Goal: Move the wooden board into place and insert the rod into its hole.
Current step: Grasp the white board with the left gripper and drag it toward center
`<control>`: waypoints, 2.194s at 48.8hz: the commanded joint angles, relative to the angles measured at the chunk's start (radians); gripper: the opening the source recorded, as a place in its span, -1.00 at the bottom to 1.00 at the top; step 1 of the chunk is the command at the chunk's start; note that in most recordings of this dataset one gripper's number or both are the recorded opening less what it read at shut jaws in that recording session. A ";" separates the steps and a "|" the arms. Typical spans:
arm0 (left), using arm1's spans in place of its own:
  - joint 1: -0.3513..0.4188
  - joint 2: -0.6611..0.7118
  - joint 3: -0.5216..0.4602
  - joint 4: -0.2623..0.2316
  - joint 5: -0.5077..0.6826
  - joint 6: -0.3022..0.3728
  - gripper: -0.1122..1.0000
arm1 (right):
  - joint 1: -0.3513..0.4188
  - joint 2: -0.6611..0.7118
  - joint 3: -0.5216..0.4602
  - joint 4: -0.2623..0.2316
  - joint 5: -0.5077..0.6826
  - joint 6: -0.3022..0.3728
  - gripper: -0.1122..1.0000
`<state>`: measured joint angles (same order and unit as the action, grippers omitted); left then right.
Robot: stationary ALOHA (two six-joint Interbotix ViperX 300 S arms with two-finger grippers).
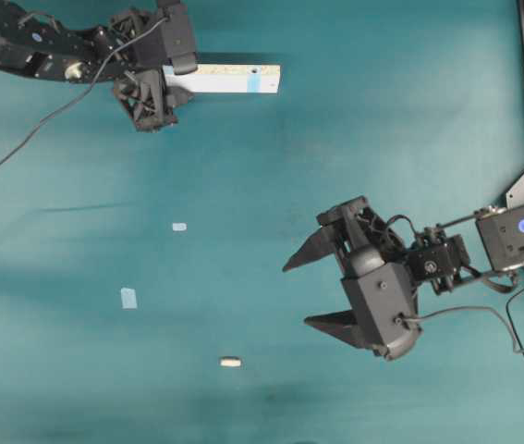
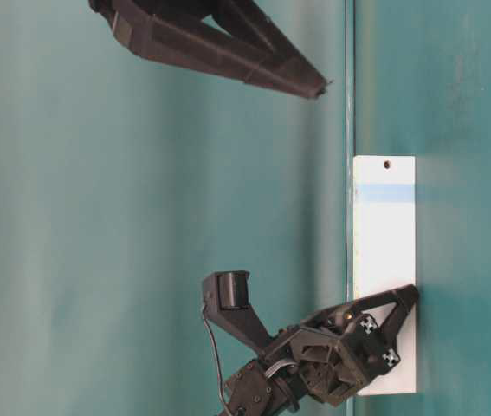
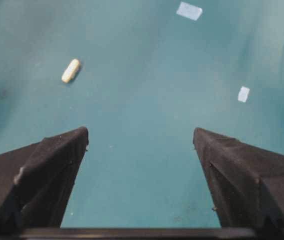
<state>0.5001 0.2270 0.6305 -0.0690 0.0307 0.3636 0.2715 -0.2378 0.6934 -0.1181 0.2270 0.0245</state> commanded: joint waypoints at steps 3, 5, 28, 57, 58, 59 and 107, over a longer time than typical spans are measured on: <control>-0.005 -0.026 0.002 0.002 -0.005 0.003 -0.18 | -0.003 -0.021 -0.035 -0.012 0.003 0.002 0.98; -0.008 -0.025 0.005 0.002 -0.005 0.003 -0.35 | -0.003 -0.021 -0.040 -0.015 0.008 0.002 0.98; -0.058 -0.158 -0.058 0.000 0.127 -0.006 -0.40 | -0.003 -0.040 -0.078 -0.015 0.064 0.002 0.98; -0.334 -0.133 -0.181 -0.002 0.166 -0.278 -0.40 | -0.003 -0.153 -0.140 -0.015 0.288 0.002 0.98; -0.345 -0.126 -0.190 -0.002 0.163 -0.285 -0.40 | -0.003 -0.160 -0.138 -0.017 0.293 0.002 0.98; -0.359 -0.117 -0.199 -0.002 0.158 -0.293 -0.40 | -0.003 -0.163 -0.138 -0.015 0.298 0.002 0.98; -0.472 0.298 -0.644 0.002 0.149 -0.382 -0.40 | -0.003 -0.219 -0.132 -0.028 0.324 0.002 0.98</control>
<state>0.0230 0.5400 0.0169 -0.0690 0.1856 -0.0077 0.2700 -0.4464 0.5768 -0.1442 0.5538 0.0230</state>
